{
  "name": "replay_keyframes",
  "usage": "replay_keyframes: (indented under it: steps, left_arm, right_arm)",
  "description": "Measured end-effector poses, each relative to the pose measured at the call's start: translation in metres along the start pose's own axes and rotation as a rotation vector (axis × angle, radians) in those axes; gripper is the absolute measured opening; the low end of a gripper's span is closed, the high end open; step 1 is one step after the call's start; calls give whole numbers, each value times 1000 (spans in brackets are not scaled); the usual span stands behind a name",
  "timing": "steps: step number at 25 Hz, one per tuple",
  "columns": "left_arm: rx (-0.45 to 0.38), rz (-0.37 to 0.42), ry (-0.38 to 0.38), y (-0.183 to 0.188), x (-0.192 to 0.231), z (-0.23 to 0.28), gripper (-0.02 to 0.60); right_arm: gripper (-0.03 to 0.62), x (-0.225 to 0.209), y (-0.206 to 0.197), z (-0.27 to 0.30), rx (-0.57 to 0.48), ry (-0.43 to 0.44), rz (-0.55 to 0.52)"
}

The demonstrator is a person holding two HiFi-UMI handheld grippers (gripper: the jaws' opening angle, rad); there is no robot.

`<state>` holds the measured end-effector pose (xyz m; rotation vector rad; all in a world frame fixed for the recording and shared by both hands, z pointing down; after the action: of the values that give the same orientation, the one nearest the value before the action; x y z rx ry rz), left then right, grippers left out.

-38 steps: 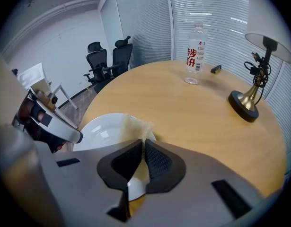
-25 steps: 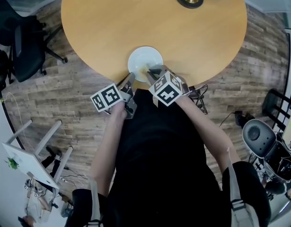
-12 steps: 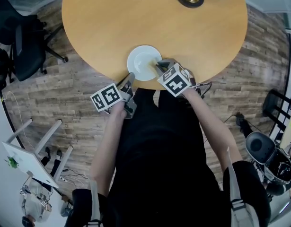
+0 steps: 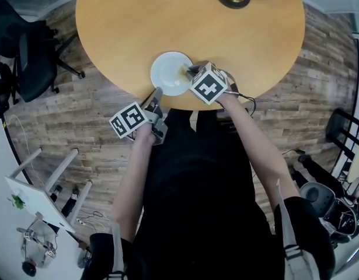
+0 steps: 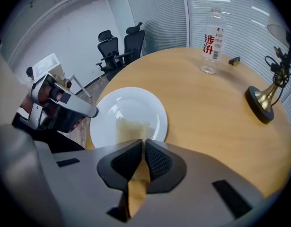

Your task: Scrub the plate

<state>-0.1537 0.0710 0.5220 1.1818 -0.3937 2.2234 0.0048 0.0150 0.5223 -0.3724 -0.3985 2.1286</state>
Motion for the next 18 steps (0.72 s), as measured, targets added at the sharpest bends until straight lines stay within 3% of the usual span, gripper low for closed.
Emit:
replay_keyframes:
  steps: [12,15,18]
  left_arm:
    - [-8,-12,19,0,3,4,24]
    - [0,-3,21,-2,4,4,23]
    - [9,4,17,-3,5,3,24]
  right_arm:
    - [28,72,2,3,-72,152,0]
    - [28,55,-9,4,-40,131,40]
    - [28,25,-20,4,-9,54,82]
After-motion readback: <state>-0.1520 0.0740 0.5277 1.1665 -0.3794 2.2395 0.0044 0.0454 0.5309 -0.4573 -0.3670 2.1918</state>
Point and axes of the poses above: the fingertips, and each gripper's own axes: z forward along the fingers, x to its left, y out of its top, the point moved 5 cm from there along -z, backward along the fingers, and after that the axes turned 10 degrees about -z, right-handed, at the moved point
